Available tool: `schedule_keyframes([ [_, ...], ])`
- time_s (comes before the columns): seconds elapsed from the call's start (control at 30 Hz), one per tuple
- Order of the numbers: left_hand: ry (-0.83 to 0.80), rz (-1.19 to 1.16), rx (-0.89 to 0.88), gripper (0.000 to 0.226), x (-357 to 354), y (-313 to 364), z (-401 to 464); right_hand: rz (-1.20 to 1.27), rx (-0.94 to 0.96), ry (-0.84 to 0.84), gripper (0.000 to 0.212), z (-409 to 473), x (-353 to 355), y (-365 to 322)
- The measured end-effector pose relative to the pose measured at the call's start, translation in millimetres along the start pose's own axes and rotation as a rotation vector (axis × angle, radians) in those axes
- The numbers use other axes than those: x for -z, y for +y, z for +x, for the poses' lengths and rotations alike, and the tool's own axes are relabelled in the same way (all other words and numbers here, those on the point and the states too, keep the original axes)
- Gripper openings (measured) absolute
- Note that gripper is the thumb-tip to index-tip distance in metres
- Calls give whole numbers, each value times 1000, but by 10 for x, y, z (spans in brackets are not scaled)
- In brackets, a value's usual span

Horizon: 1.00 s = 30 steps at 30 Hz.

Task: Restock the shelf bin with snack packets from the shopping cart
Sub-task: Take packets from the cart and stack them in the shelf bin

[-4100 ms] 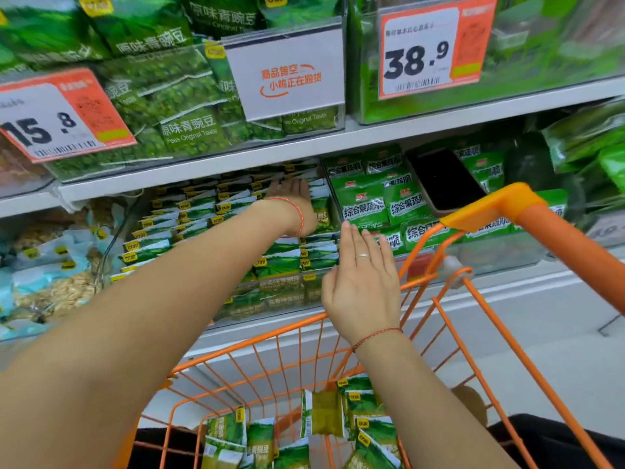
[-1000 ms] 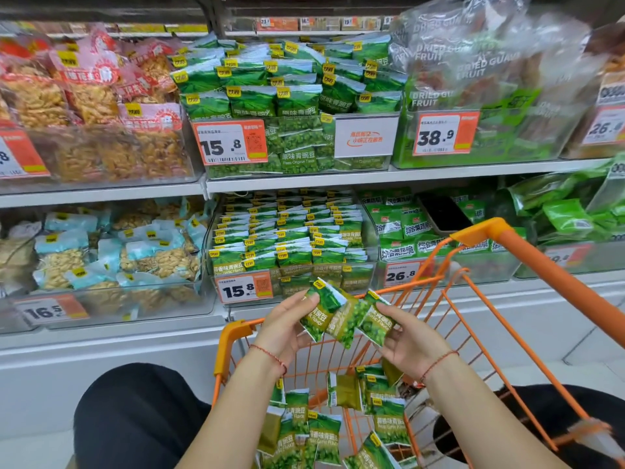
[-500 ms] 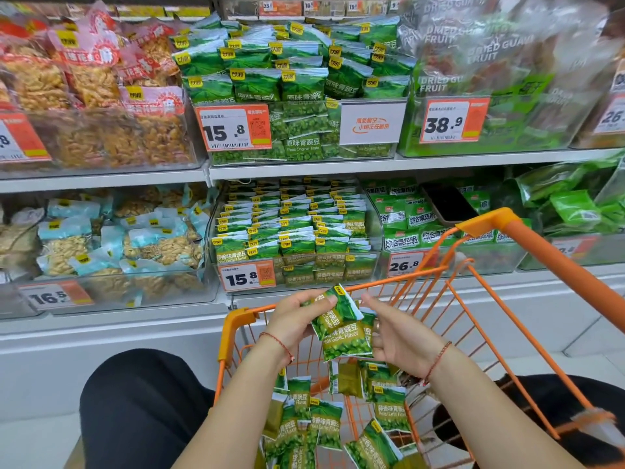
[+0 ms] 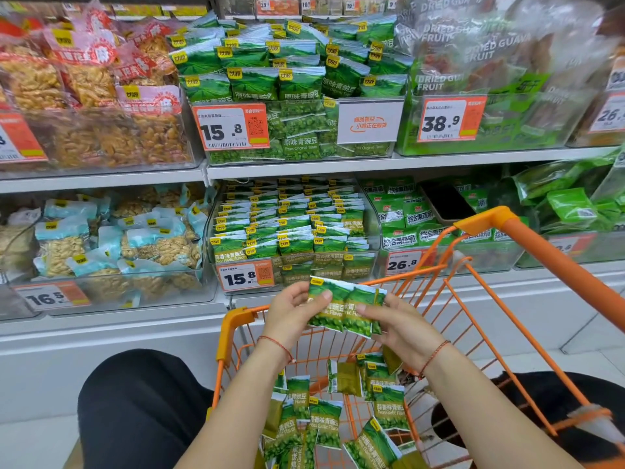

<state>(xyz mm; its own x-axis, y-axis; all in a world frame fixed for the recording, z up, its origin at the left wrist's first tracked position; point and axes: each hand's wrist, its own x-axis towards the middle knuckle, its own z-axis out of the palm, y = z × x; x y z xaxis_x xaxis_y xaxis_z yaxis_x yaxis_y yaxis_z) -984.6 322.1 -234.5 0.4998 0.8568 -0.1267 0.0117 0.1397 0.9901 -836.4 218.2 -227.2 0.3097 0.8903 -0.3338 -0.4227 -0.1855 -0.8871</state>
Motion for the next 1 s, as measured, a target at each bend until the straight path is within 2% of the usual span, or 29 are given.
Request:
schedule_keyframes([
  [0.03, 0, 69, -39, 64, -43, -4, -25, 7, 24, 6, 96, -1, 7, 5],
  [0.1, -17, 166, -109, 44, -111, -26, -64, -27, 35, -24, 67, -51, -25, -36],
  [0.17, -45, 255, -171, 33, -154, -70, -90, -74, 11, -62, 62, -62, -12, -20],
  [0.23, -79, 285, -184, 43, -178, -76, -136, -85, 37, -78, 46, -46, -18, -15],
  [0.43, -114, 260, -164, 79, -179, -59, -143, -80, 85, -108, 35, -67, -46, 0],
  [0.47, -107, 248, -148, 79, -169, -59, -125, -98, 91, -104, 35, -71, -59, 0],
  [0.57, -66, 205, -146, 57, -173, -40, -125, -156, 111, -89, 49, -99, -100, 10],
  [0.67, -52, 231, -144, 53, -175, -59, -103, -344, 196, -51, 43, -94, -144, 56],
  [0.77, -82, 267, -168, 56, -206, -59, -136, -421, 249, -23, 50, -104, -167, 50],
  [0.87, -123, 194, -178, 63, -218, -66, -134, -383, 277, 16, 51, -102, -133, 86],
  [0.97, -171, 151, -197, 72, -204, 73, -151, -449, 279, 49, 78, -115, -134, 11],
  [1.0, -195, 166, -203, 81, -185, 158, -145, -449, 286, 43, 73, -143, -159, -56],
])
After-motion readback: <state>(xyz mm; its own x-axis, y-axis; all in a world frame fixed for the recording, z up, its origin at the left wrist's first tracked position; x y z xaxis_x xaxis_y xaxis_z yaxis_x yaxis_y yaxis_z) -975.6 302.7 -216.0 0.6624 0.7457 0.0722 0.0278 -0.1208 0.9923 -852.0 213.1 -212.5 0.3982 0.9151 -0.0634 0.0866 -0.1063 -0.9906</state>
